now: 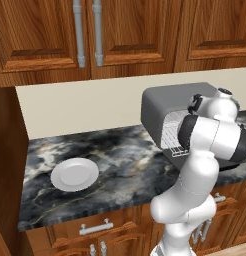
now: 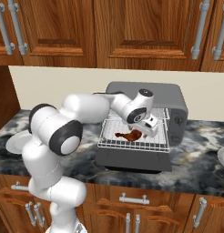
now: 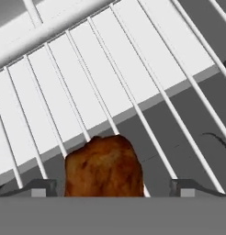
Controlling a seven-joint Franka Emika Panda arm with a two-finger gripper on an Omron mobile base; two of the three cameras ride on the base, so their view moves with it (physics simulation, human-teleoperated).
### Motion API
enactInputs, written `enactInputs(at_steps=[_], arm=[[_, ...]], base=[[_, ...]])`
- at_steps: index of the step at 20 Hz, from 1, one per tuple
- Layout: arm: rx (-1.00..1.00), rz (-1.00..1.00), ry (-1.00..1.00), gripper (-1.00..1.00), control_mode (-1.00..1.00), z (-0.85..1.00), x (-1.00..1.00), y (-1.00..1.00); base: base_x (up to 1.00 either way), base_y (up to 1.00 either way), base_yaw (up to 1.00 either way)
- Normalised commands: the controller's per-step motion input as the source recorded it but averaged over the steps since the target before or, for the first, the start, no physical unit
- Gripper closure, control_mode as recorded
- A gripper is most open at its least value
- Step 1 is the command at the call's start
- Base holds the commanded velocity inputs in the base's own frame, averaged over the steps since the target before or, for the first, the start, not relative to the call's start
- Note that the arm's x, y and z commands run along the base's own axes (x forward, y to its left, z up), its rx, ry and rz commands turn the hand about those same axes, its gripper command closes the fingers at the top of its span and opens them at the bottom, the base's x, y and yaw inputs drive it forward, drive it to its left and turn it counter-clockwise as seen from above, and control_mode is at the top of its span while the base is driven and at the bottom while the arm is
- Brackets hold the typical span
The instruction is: Open the toaster oven door. Place the bread on the top rack in the toaster oven and place the chicken drumstick on the bottom rack.
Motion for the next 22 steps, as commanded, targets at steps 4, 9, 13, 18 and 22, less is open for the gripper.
enactInputs(at_steps=[4,9,13,18,22], arm=[[0.00,0.00,-0.11,-1.00,-1.00,0.24,-0.23,-0.04],[0.00,0.00,-0.01,-1.00,-1.00,0.08,-0.44,-0.04],[-0.04,0.05,-0.01,-1.00,-1.00,-0.06,-0.44,0.01],[-0.05,0.19,-0.01,-1.00,-1.00,-0.09,-0.27,0.03],[-0.10,0.27,0.00,-1.00,-1.00,-0.11,-0.19,0.01]], base=[[0.00,0.00,0.00],[0.00,0.00,0.00],[0.00,0.00,0.00],[0.00,0.00,0.00],[0.00,0.00,0.00]])
